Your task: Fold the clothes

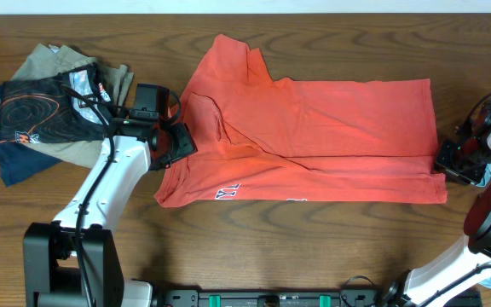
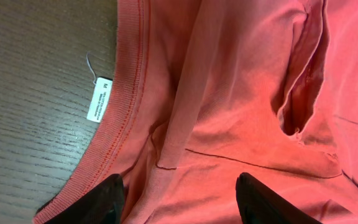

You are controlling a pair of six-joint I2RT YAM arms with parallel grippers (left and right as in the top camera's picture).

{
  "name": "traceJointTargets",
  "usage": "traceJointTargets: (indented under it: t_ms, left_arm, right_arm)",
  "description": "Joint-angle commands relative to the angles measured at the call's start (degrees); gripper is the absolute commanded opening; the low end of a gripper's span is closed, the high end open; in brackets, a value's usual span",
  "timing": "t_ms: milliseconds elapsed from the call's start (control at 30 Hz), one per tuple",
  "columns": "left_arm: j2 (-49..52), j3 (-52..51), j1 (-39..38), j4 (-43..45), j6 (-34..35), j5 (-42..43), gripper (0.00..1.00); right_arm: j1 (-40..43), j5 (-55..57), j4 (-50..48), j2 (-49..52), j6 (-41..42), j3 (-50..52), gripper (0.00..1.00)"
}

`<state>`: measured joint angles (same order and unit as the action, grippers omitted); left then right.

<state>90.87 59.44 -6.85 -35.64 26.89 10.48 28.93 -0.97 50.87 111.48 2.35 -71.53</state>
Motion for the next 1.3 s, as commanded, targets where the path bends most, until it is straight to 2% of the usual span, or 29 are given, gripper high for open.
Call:
traceJointTargets:
  t_ms: [0, 133, 300, 433, 567, 700, 1000, 1133, 1267]
  left_arm:
    - [-0.2, -0.2, 0.0, -0.4, -0.9, -0.7, 0.59]
    - [-0.2, -0.2, 0.0, -0.4, -0.9, -0.7, 0.59]
    - [-0.2, -0.2, 0.0, -0.4, -0.9, -0.7, 0.60]
    - [-0.2, -0.2, 0.0, -0.4, -0.9, -0.7, 0.59]
    - [-0.2, -0.2, 0.0, -0.4, -0.9, -0.7, 0.60]
    - [-0.2, -0.2, 0.0, -0.4, -0.9, -0.7, 0.60]
    - [-0.2, -0.2, 0.0, -0.3, -0.9, -0.7, 0.59]
    - [-0.2, -0.2, 0.0, -0.3, -0.9, -0.7, 0.59]
    - [-0.2, -0.2, 0.0, -0.3, -0.9, -0.7, 0.59]
  right_arm:
    - [1.6, 0.7, -1.0, -0.9, 0.6, 0.3, 0.38]
    - [1.6, -1.4, -1.3, -0.9, 0.5, 0.4, 0.37]
    - [1.6, -1.4, -1.1, -0.9, 0.5, 0.4, 0.30]
    - [1.6, -1.4, -1.1, -0.9, 0.6, 0.4, 0.16]
    - [1.6, -1.4, -1.0, -0.9, 0.6, 0.4, 0.13]
    - [1.6, -0.5, -0.6, -0.9, 0.5, 0.3, 0.01]
    - [1.6, -1.0, 10.3, -1.4, 0.5, -7.6, 0.01]
    - [1.6, -6.9, 13.0, -1.4, -1.6, -11.9, 0.01]
    - [1.6, -13.3, 10.8, -1.4, -1.6, -13.3, 0.01]
